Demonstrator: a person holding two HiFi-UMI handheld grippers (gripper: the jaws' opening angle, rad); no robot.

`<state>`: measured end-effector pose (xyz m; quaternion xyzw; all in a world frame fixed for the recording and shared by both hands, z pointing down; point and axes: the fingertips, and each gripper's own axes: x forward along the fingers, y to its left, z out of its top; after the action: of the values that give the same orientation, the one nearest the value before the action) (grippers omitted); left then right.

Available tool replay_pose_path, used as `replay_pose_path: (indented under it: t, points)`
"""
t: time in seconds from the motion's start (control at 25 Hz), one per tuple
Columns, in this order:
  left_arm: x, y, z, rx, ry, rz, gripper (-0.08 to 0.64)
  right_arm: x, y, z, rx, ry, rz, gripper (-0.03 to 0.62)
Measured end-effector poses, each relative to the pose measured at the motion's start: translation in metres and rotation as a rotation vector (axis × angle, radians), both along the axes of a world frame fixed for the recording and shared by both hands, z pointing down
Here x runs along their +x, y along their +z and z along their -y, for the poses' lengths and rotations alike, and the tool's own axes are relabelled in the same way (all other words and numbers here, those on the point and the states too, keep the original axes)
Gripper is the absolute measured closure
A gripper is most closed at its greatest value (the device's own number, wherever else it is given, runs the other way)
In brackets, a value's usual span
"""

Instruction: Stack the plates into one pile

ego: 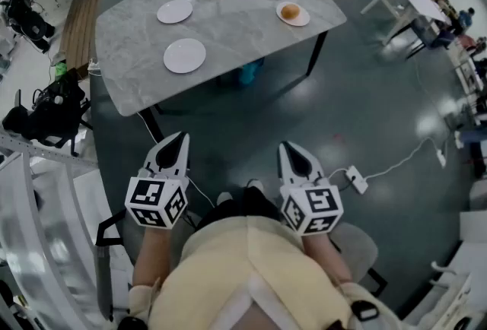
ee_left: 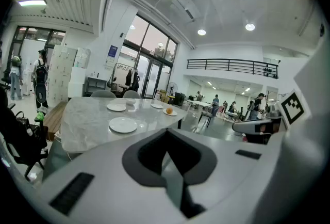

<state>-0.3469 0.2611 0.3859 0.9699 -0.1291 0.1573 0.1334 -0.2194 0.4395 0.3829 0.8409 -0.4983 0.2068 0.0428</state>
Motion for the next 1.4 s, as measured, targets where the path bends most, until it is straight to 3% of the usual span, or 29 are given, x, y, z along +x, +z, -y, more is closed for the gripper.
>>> replay_pose_path:
  t: [0.28, 0.92, 1.08, 1.24, 1.4]
  points:
    - [0.002, -0.002, 0.008, 0.025, 0.006, -0.005, 0.557, 0.004, 0.01, 0.004, 0.003, 0.028, 0.041, 0.589]
    - [0.018, 0.013, 0.04, -0.062, -0.045, -0.057, 0.557, 0.028, 0.021, 0.042, 0.063, 0.028, 0.12, 0.588]
    - [0.034, 0.017, 0.058, -0.022, -0.059, -0.03, 0.557, 0.046, 0.023, 0.065, 0.053, -0.013, 0.097, 0.588]
    - [0.053, 0.022, 0.072, -0.051, -0.085, -0.026, 0.557, 0.068, 0.029, 0.084, 0.047, -0.045, 0.114, 0.588]
    - [0.075, 0.033, 0.092, -0.021, -0.114, 0.027, 0.557, 0.094, 0.033, 0.111, 0.054, -0.09, 0.124, 0.588]
